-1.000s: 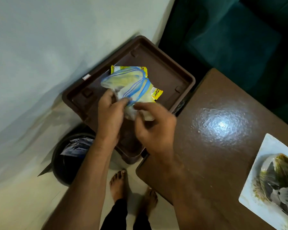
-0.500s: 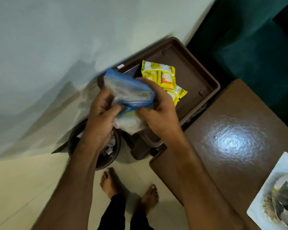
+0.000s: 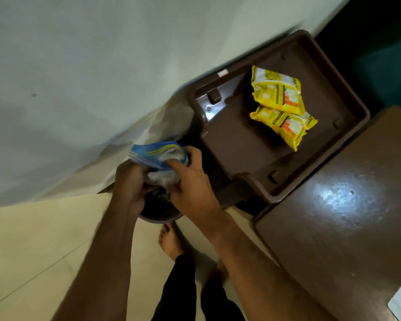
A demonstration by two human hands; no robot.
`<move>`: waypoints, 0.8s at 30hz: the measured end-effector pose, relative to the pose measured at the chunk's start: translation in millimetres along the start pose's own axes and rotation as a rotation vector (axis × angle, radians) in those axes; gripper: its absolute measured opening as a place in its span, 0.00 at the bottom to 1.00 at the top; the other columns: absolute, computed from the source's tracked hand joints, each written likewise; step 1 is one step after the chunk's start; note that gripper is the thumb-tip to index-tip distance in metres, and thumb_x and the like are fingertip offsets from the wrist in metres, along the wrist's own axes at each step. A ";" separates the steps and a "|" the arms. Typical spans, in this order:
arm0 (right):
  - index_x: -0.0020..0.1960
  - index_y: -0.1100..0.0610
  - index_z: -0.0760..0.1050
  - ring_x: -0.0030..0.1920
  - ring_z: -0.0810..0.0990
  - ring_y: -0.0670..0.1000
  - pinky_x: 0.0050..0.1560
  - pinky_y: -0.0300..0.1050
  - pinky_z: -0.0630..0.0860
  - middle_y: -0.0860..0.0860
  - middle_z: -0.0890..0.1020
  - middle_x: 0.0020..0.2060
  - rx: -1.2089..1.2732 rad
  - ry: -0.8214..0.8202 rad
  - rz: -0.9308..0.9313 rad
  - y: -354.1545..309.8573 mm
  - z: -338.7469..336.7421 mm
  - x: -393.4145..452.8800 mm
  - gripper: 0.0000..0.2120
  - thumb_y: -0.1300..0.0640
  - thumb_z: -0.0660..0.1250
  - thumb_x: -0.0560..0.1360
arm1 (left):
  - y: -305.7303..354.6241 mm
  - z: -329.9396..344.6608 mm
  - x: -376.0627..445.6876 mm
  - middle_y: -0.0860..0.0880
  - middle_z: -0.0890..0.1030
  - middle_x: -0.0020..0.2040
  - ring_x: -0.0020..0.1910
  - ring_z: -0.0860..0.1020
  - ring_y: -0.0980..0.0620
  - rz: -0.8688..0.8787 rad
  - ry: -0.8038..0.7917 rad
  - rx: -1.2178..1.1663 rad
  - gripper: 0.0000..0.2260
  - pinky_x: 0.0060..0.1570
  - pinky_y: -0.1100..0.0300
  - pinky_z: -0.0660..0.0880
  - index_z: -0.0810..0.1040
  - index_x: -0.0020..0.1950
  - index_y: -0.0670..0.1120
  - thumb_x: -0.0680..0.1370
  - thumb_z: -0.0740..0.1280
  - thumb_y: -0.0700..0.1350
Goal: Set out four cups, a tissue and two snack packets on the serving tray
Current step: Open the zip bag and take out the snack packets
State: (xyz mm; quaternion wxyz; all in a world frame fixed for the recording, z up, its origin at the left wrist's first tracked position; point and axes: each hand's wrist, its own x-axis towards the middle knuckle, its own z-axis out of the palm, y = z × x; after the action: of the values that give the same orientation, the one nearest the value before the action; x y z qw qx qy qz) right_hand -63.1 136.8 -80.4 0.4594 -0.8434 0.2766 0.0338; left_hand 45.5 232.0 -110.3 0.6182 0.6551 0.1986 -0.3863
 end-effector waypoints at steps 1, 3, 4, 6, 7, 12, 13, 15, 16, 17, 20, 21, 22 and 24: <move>0.67 0.56 0.77 0.63 0.79 0.64 0.68 0.54 0.77 0.56 0.59 0.75 -0.039 0.036 0.037 5.7 8.4 2.3 0.24 0.67 0.71 0.72 | -6.6 -4.1 3.9 0.43 0.87 0.44 0.39 0.86 0.49 -0.004 -0.042 0.013 0.12 0.34 0.59 0.83 0.85 0.52 0.43 0.72 0.67 0.37; 0.64 0.55 0.79 0.57 0.81 0.63 0.63 0.54 0.80 0.54 0.60 0.73 -0.132 0.084 0.085 18.9 24.2 6.9 0.21 0.68 0.70 0.73 | -20.4 -14.4 10.3 0.49 0.87 0.46 0.46 0.85 0.50 0.065 -0.112 0.080 0.16 0.39 0.61 0.82 0.81 0.55 0.46 0.68 0.66 0.39; 0.62 0.55 0.79 0.56 0.82 0.62 0.59 0.54 0.82 0.54 0.61 0.72 -0.195 0.111 0.096 24.6 32.5 10.2 0.19 0.67 0.71 0.73 | -28.4 -21.0 14.5 0.50 0.86 0.53 0.52 0.84 0.50 0.124 -0.147 0.125 0.22 0.44 0.60 0.83 0.78 0.62 0.47 0.68 0.67 0.38; 0.61 0.54 0.80 0.57 0.79 0.59 0.55 0.55 0.83 0.54 0.69 0.68 -0.329 0.139 0.118 35.3 47.0 16.1 0.17 0.61 0.72 0.73 | -45.0 -32.8 23.0 0.47 0.78 0.69 0.65 0.80 0.47 0.319 -0.176 0.352 0.34 0.56 0.54 0.81 0.67 0.74 0.50 0.71 0.72 0.32; 0.63 0.54 0.81 0.59 0.78 0.59 0.56 0.55 0.82 0.55 0.74 0.65 -0.383 0.127 0.138 39.6 53.2 19.0 0.18 0.59 0.73 0.73 | -53.0 -38.0 28.9 0.45 0.73 0.72 0.69 0.77 0.45 0.422 -0.183 0.541 0.38 0.60 0.52 0.80 0.65 0.76 0.48 0.71 0.75 0.31; 0.68 0.55 0.75 0.60 0.84 0.55 0.58 0.51 0.84 0.55 0.84 0.60 -0.380 0.011 0.171 57.6 83.4 27.2 0.22 0.59 0.74 0.75 | -87.2 -51.5 54.2 0.43 0.64 0.69 0.65 0.76 0.42 0.520 -0.069 1.031 0.27 0.62 0.46 0.81 0.76 0.67 0.42 0.69 0.80 0.37; 0.67 0.56 0.75 0.61 0.84 0.55 0.58 0.51 0.84 0.56 0.83 0.61 -0.380 -0.004 0.166 60.9 89.4 27.9 0.21 0.60 0.73 0.76 | -93.1 -51.5 56.5 0.43 0.63 0.69 0.65 0.76 0.42 0.525 -0.042 1.058 0.25 0.62 0.47 0.81 0.77 0.64 0.41 0.69 0.80 0.37; 0.69 0.55 0.74 0.63 0.82 0.56 0.59 0.51 0.84 0.56 0.80 0.65 -0.381 -0.022 0.180 67.0 101.9 29.9 0.20 0.61 0.71 0.77 | -103.6 -53.1 62.2 0.42 0.64 0.68 0.64 0.75 0.42 0.541 -0.003 1.127 0.23 0.64 0.49 0.80 0.77 0.62 0.41 0.70 0.80 0.37; 0.70 0.55 0.73 0.64 0.81 0.56 0.60 0.51 0.83 0.57 0.78 0.67 -0.369 -0.039 0.195 69.9 106.8 30.7 0.22 0.60 0.71 0.78 | -108.0 -53.7 65.5 0.42 0.65 0.68 0.65 0.74 0.42 0.530 0.004 1.163 0.24 0.66 0.51 0.78 0.76 0.64 0.41 0.70 0.79 0.37; 0.73 0.55 0.71 0.66 0.79 0.57 0.62 0.52 0.82 0.58 0.75 0.70 -0.343 -0.068 0.213 72.6 111.4 31.7 0.24 0.60 0.70 0.78 | -111.6 -54.7 69.3 0.41 0.66 0.69 0.67 0.73 0.41 0.487 -0.017 1.205 0.28 0.68 0.52 0.75 0.75 0.68 0.41 0.70 0.79 0.37; 0.80 0.53 0.60 0.74 0.71 0.60 0.72 0.53 0.74 0.61 0.64 0.77 -0.286 -0.186 0.298 80.8 118.9 32.2 0.33 0.58 0.70 0.79 | -116.6 -58.0 77.3 0.38 0.66 0.75 0.75 0.68 0.37 0.252 -0.175 1.267 0.42 0.75 0.45 0.67 0.62 0.79 0.39 0.69 0.79 0.36; 0.81 0.53 0.60 0.75 0.70 0.60 0.72 0.53 0.74 0.61 0.64 0.77 -0.282 -0.194 0.318 83.1 119.3 31.5 0.32 0.58 0.68 0.80 | -116.8 -59.6 78.5 0.38 0.66 0.76 0.76 0.67 0.37 0.211 -0.194 1.272 0.43 0.75 0.44 0.67 0.61 0.80 0.39 0.69 0.78 0.36; 0.80 0.54 0.61 0.73 0.72 0.60 0.71 0.53 0.75 0.61 0.66 0.76 -0.276 -0.190 0.326 85.2 119.1 30.0 0.29 0.58 0.66 0.81 | -116.7 -61.1 78.4 0.38 0.66 0.76 0.76 0.67 0.37 0.202 -0.189 1.267 0.42 0.74 0.43 0.67 0.61 0.80 0.39 0.70 0.77 0.36; 0.77 0.56 0.65 0.69 0.77 0.59 0.67 0.51 0.78 0.61 0.73 0.71 -0.271 -0.178 0.319 87.4 117.7 26.1 0.23 0.61 0.63 0.82 | -115.5 -62.9 76.3 0.36 0.67 0.74 0.74 0.68 0.35 0.234 -0.154 1.230 0.37 0.73 0.43 0.69 0.64 0.77 0.37 0.71 0.75 0.35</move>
State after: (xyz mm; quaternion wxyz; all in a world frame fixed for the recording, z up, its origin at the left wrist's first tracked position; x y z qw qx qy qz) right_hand -61.4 181.7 -222.4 0.3535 -0.8367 0.3577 0.2168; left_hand 24.1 294.1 -247.4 0.1791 0.8784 -0.1780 -0.4059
